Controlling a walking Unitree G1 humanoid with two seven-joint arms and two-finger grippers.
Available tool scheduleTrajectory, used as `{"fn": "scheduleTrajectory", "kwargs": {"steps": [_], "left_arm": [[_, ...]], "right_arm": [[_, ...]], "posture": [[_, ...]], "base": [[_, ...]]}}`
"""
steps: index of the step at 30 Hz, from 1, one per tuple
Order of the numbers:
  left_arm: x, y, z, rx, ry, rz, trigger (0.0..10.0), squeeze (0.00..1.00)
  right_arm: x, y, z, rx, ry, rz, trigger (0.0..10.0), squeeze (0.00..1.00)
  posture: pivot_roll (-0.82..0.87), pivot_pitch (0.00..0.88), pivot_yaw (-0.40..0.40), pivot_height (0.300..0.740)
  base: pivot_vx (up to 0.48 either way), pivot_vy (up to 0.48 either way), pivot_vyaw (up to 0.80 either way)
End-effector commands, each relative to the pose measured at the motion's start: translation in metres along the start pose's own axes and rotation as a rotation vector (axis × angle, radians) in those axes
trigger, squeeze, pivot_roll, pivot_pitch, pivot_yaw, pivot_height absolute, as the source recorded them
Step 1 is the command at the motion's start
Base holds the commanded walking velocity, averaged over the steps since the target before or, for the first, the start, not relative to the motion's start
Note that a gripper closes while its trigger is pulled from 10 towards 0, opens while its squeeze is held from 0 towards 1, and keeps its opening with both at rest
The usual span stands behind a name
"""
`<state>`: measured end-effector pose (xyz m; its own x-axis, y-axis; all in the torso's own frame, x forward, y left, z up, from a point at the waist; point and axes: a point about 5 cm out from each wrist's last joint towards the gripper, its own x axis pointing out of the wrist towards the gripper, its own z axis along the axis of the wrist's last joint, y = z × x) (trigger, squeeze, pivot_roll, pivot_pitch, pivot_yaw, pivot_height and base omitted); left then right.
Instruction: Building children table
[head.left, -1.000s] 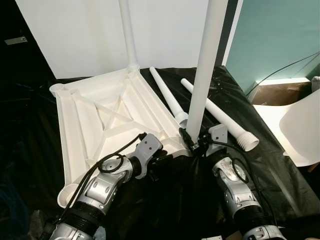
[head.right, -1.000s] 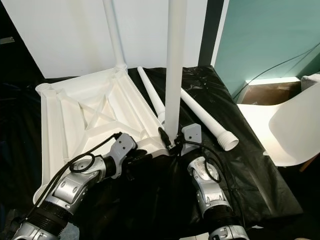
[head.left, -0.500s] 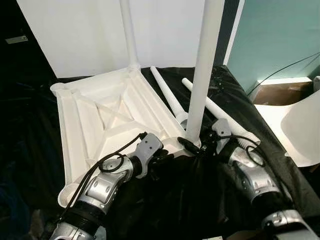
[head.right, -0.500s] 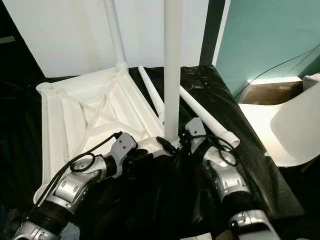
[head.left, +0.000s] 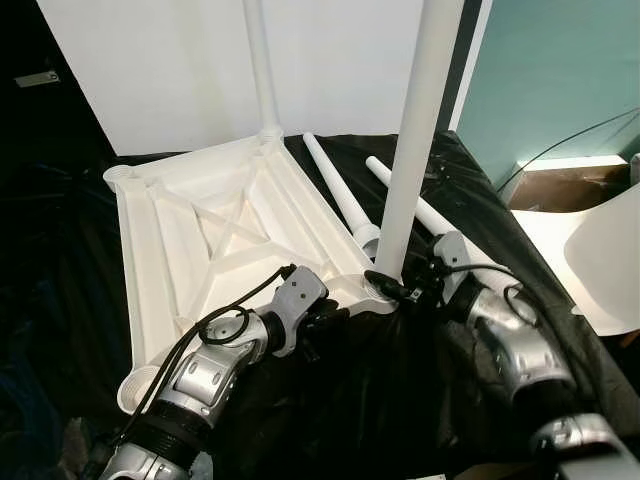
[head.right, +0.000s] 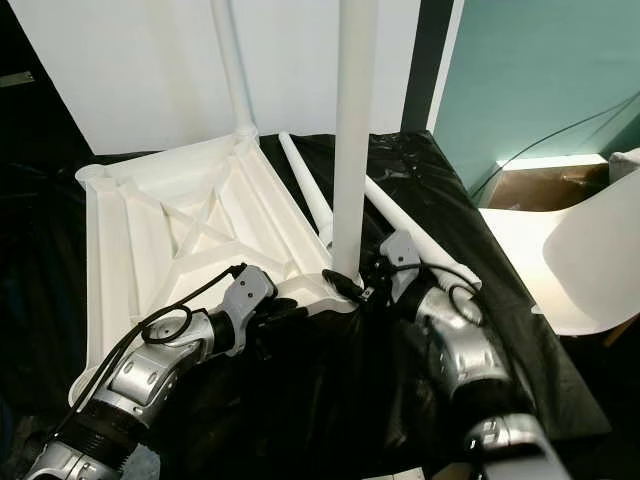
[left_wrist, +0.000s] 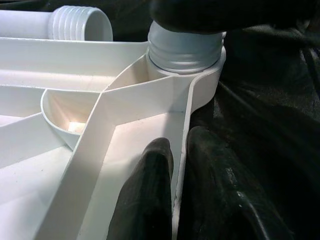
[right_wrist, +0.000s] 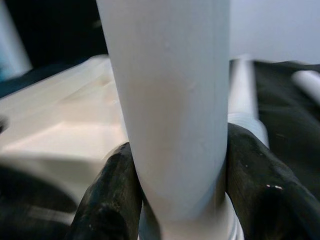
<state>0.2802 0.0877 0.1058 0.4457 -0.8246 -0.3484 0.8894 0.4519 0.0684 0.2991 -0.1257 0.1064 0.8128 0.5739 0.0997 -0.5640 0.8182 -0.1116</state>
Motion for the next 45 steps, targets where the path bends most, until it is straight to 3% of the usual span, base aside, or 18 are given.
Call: {"fn": "scheduleTrajectory", "kwargs": {"steps": [1,4,8,11,12,13,14,20,21,24,29,32,33,34,35,42,45], "left_arm": [[0.0,-0.008,-0.022,-0.06,0.084,-0.051,10.0,0.0],[-0.001,-0.008,-0.022,-0.06,0.085,-0.05,10.0,0.0],[-0.003,-0.008,-0.023,-0.059,0.09,-0.054,10.0,0.0],[-0.003,-0.009,-0.023,-0.059,0.091,-0.055,10.0,0.0],[-0.003,-0.009,-0.023,-0.058,0.092,-0.056,10.0,0.0],[-0.003,-0.008,-0.022,-0.057,0.091,-0.057,10.0,0.0],[-0.003,-0.008,-0.021,-0.057,0.091,-0.056,10.0,0.0],[-0.004,-0.008,-0.02,-0.056,0.09,-0.056,10.0,0.0],[-0.004,-0.009,-0.021,-0.058,0.094,-0.059,10.0,0.0],[-0.004,-0.01,-0.022,-0.06,0.095,-0.06,10.0,0.0],[-0.003,-0.011,-0.021,-0.063,0.093,-0.062,10.0,0.0],[-0.003,-0.012,-0.021,-0.063,0.093,-0.061,10.0,0.0],[-0.003,-0.012,-0.021,-0.064,0.093,-0.06,10.0,0.0],[-0.003,-0.012,-0.021,-0.064,0.093,-0.06,10.0,0.0],[-0.004,-0.012,-0.021,-0.065,0.093,-0.06,10.0,0.0],[-0.004,-0.012,-0.021,-0.067,0.093,-0.06,10.0,0.0],[-0.005,-0.011,-0.021,-0.066,0.094,-0.058,10.0,0.0]], "right_arm": [[-0.006,0.002,-0.015,0.013,0.067,-0.108,0.0,0.0],[-0.007,0.001,-0.017,0.018,0.064,-0.174,0.0,0.0],[-0.002,-0.011,-0.012,0.042,0.034,-0.381,0.0,0.0],[-0.001,-0.011,-0.011,0.048,0.03,-0.397,0.0,0.0],[0.002,-0.009,-0.01,0.051,0.031,-0.379,3.5,0.0],[0.004,-0.004,-0.007,0.039,0.019,-0.333,10.0,0.0],[0.005,-0.001,-0.004,0.041,0.003,-0.274,10.0,1.0],[0.007,-0.003,0.002,-0.021,-0.006,-0.102,10.0,1.0],[0.009,-0.017,0.005,-0.092,0.032,-0.058,10.0,0.0],[0.01,-0.027,0.008,-0.129,0.06,-0.016,10.0,0.0],[0.008,-0.026,0.006,-0.128,0.11,0.108,10.0,0.0],[0.0,-0.022,-0.005,-0.111,0.195,0.218,10.0,0.0],[-0.002,-0.021,-0.007,-0.112,0.205,0.225,4.4,0.0],[-0.002,-0.021,-0.007,-0.112,0.205,0.225,4.4,0.0],[-0.003,-0.02,-0.007,-0.106,0.192,0.226,0.1,0.0],[0.0,-0.006,-0.008,-0.054,0.137,0.18,0.0,0.0],[0.002,0.0,-0.011,-0.031,0.121,0.037,0.0,0.0]], "posture": [[0.08,0.0,0.028,0.74],[0.08,0.0,0.028,0.74],[0.08,0.0,0.038,0.74],[0.08,0.0,0.038,0.74],[0.08,0.0,0.039,0.74],[0.08,0.0,0.04,0.74],[0.08,0.0,0.041,0.74],[0.08,0.0,0.043,0.74],[0.08,0.0,0.044,0.74],[0.09,0.0,0.044,0.74],[0.09,0.0,0.044,0.74],[0.09,0.0,0.04,0.74],[0.09,0.0,0.04,0.74],[0.09,0.0,0.04,0.74],[0.09,0.0,0.04,0.74],[0.09,0.0,0.042,0.74],[0.09,0.0,0.041,0.74]], "base": [[0.0,0.0,0.0],[0.0,0.0,0.0],[0.0,0.0,0.0],[0.0,0.0,0.0],[0.0,0.0,0.0],[0.0,0.0,0.0],[0.0,0.0,0.0],[0.0,0.0,0.0],[0.0,0.0,0.0],[0.0,0.0,0.0],[0.0,0.0,0.0],[0.0,0.0,0.0],[0.0,0.0,0.0],[0.0,0.0,0.0],[0.0,0.0,0.0],[0.0,0.0,0.0],[0.0,0.0,0.0]]}}
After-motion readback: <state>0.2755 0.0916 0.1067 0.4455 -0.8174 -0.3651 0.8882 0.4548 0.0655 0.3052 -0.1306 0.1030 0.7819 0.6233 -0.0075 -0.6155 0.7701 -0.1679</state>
